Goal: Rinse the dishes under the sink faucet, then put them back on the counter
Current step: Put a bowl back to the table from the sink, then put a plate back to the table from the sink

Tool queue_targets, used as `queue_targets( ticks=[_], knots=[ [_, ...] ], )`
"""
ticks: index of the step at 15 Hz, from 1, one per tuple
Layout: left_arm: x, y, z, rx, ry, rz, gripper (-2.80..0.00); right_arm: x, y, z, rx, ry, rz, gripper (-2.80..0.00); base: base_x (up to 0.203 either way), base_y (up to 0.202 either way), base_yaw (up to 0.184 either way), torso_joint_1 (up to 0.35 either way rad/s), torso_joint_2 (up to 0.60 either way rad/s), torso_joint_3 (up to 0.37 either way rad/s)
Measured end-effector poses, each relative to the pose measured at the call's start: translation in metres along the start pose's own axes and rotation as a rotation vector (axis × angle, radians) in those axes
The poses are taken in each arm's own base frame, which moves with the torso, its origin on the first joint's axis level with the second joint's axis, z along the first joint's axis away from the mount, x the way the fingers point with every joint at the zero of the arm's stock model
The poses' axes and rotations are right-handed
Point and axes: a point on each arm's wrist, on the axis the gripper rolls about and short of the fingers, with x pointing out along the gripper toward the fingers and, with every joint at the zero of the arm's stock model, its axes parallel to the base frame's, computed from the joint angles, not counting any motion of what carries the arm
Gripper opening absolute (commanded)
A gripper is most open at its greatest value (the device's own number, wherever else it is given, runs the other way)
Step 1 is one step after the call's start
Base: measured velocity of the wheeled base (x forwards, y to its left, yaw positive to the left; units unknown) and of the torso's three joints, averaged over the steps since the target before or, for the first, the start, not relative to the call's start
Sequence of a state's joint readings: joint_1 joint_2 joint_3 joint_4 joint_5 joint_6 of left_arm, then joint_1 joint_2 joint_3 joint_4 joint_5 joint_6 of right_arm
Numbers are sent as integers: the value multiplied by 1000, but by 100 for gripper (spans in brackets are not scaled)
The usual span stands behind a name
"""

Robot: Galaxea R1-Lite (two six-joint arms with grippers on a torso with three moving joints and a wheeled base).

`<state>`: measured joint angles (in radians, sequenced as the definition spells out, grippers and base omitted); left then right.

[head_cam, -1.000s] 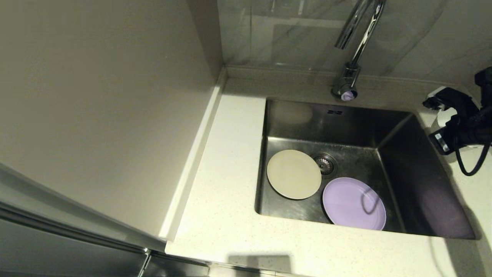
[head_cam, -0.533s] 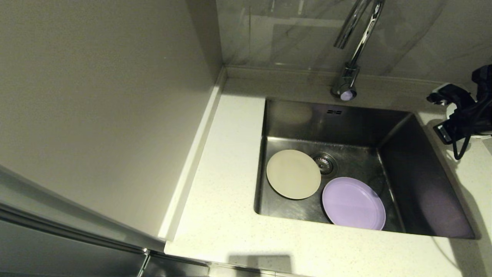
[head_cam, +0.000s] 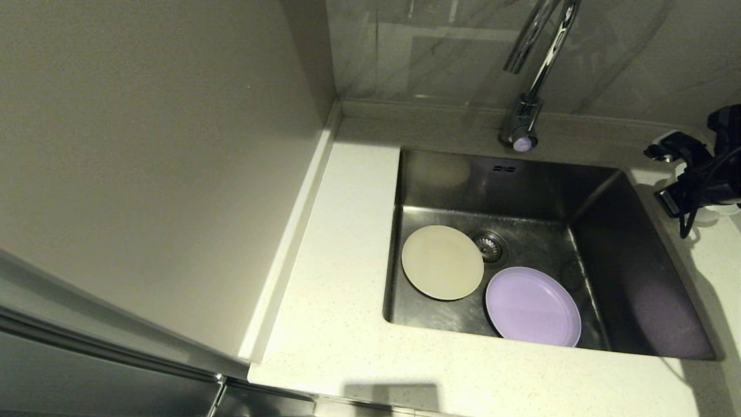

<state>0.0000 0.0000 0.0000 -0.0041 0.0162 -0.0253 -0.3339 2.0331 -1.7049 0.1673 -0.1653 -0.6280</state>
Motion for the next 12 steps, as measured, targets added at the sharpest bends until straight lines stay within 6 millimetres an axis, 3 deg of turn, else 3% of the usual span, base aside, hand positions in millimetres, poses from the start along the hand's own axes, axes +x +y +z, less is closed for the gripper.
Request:
queue_targets(
  ticks=[7,12],
  knots=[
    [0,0,0,0,0,0,-280,-7,-3,8,28,-63,-4,0,0,0,0,0,0,0],
    [0,0,0,1,0,0,-280,-48,3,27,82,-221,157,0,0,0,0,0,0,0]
  ],
)
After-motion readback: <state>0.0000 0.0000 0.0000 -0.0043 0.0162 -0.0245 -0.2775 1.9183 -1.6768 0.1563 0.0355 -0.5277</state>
